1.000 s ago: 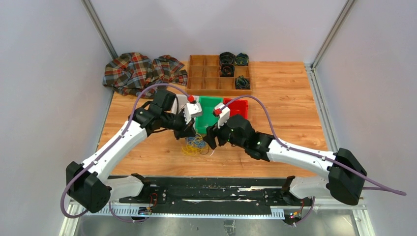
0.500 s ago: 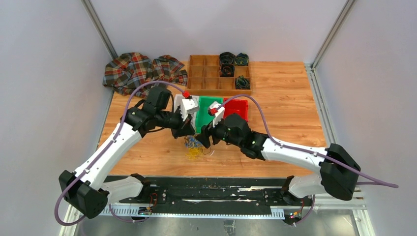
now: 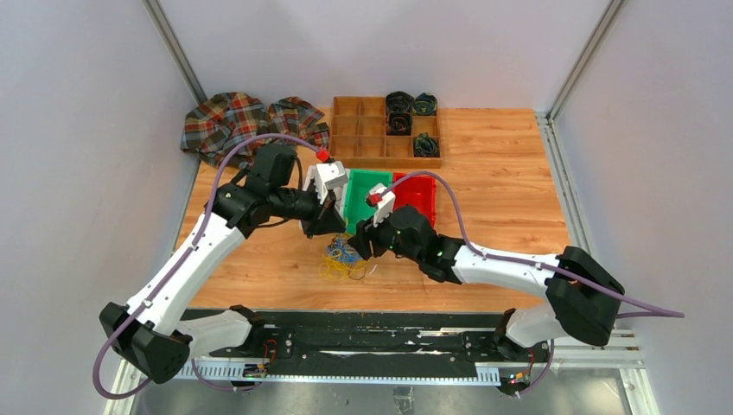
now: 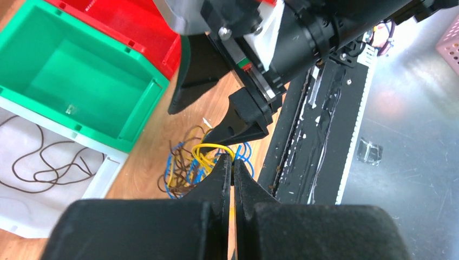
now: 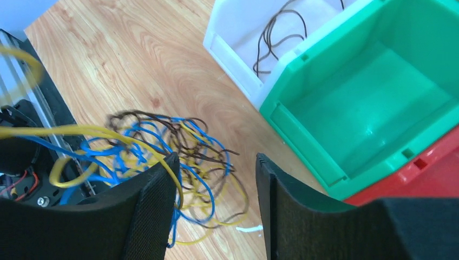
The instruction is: Untangle the cables
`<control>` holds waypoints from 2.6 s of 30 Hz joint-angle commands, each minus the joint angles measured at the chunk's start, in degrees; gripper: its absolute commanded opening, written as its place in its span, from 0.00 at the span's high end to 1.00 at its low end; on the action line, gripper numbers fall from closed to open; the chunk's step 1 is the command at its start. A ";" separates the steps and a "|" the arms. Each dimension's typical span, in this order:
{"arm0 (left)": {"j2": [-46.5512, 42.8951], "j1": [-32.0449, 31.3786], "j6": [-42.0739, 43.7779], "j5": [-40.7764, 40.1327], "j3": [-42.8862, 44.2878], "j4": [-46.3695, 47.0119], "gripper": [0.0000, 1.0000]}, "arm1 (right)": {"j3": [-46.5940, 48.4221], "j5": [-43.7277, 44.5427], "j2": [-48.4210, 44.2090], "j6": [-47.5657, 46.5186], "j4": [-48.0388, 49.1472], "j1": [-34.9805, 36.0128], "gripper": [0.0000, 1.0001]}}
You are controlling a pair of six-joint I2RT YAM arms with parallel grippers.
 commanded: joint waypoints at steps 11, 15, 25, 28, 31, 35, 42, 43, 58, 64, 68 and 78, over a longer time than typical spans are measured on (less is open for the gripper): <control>-2.42 -0.45 2.75 -5.66 5.08 -2.06 1.00 | -7.38 4.36 -4.27 1.74 -0.21 0.64 0.50; -2.26 -0.45 5.05 -9.31 4.47 -2.13 1.00 | -7.13 4.77 -5.11 1.13 -1.38 0.64 0.53; -3.02 -0.45 6.99 -9.04 1.16 -2.43 0.99 | -3.49 3.95 -4.80 -0.64 -2.33 0.67 0.45; -3.29 -0.45 7.46 -8.19 1.19 -2.48 0.99 | -2.31 1.04 -4.53 -2.02 0.43 0.64 0.34; -3.06 -0.49 8.16 -7.75 1.66 -3.32 1.00 | 0.13 -0.83 -2.63 -3.56 1.02 0.64 0.31; -3.04 -0.45 8.28 -8.09 1.79 -3.87 0.99 | 4.22 -3.19 1.55 -6.93 1.22 0.64 0.32; -3.31 -0.45 9.50 -8.18 2.08 -5.16 1.00 | 7.95 -5.27 7.47 -9.93 0.86 0.56 0.42; -3.48 -0.45 9.68 -8.25 2.13 -5.18 0.99 | 7.81 -5.83 7.95 -10.03 1.47 0.56 0.47; -8.70 8.86 5.99 -20.45 -9.64 6.90 0.41 | 2.27 -4.82 -2.60 -10.50 1.89 -0.32 0.99; -8.92 10.19 11.31 -10.54 -7.42 0.31 0.17 | 1.71 -7.36 -5.27 -9.06 1.90 -0.36 0.99; -8.11 10.16 12.05 -0.91 -6.17 -1.44 0.16 | 1.92 -9.61 -6.49 -7.45 3.81 -0.41 0.99; -2.96 10.10 11.78 8.56 -3.48 -1.47 0.25 | 5.34 -15.59 -6.59 -4.09 5.03 -0.32 0.99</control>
